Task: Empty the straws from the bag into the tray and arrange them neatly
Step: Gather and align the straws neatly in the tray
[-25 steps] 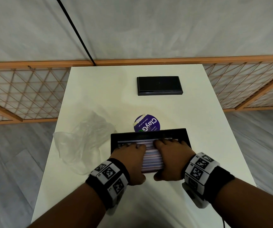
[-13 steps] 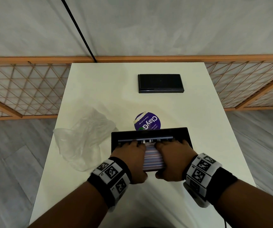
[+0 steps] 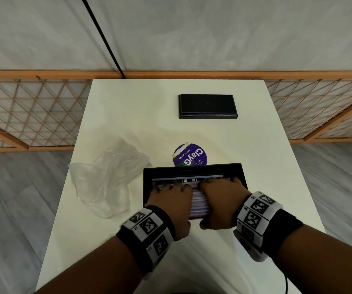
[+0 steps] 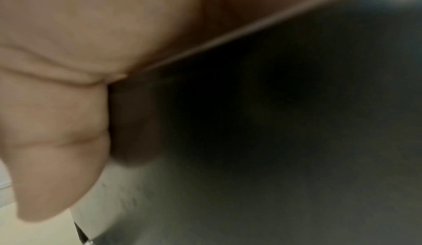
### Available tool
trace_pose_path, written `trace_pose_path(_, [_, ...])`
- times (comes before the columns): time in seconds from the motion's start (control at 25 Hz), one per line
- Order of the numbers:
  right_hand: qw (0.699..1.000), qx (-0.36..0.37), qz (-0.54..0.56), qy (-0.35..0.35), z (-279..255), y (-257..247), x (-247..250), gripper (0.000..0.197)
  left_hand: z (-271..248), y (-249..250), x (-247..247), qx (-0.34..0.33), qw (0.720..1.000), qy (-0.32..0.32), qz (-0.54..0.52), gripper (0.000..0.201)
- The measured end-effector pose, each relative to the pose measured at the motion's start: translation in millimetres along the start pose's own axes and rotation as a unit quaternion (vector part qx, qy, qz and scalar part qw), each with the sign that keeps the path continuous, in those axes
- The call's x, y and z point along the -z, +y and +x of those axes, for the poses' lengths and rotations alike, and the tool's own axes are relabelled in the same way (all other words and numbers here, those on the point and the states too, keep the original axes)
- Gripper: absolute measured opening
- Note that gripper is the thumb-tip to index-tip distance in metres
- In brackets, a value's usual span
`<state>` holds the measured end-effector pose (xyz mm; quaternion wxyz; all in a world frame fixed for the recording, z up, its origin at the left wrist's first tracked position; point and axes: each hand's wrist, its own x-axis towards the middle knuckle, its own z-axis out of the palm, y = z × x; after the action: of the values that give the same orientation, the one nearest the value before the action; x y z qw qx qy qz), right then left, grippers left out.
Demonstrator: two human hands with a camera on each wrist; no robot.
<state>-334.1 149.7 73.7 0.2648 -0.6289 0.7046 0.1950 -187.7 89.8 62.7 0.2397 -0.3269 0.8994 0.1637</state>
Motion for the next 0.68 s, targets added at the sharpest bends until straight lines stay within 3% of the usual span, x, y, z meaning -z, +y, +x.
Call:
trace_pose_path(0.4, [1.0,-0.002,0.024,-0.002,2.4,-3.4,-3.0,0.076,3.2,-1.5,-7.8,0.031,0.999,0.028,-0.029,0.072])
trace_pose_path(0.68, [1.0,-0.005,0.013,-0.007,4.4,-4.2,-1.1,0.066,3.7,-2.4,-3.1,0.036,0.999,0.003,-0.021,0.065])
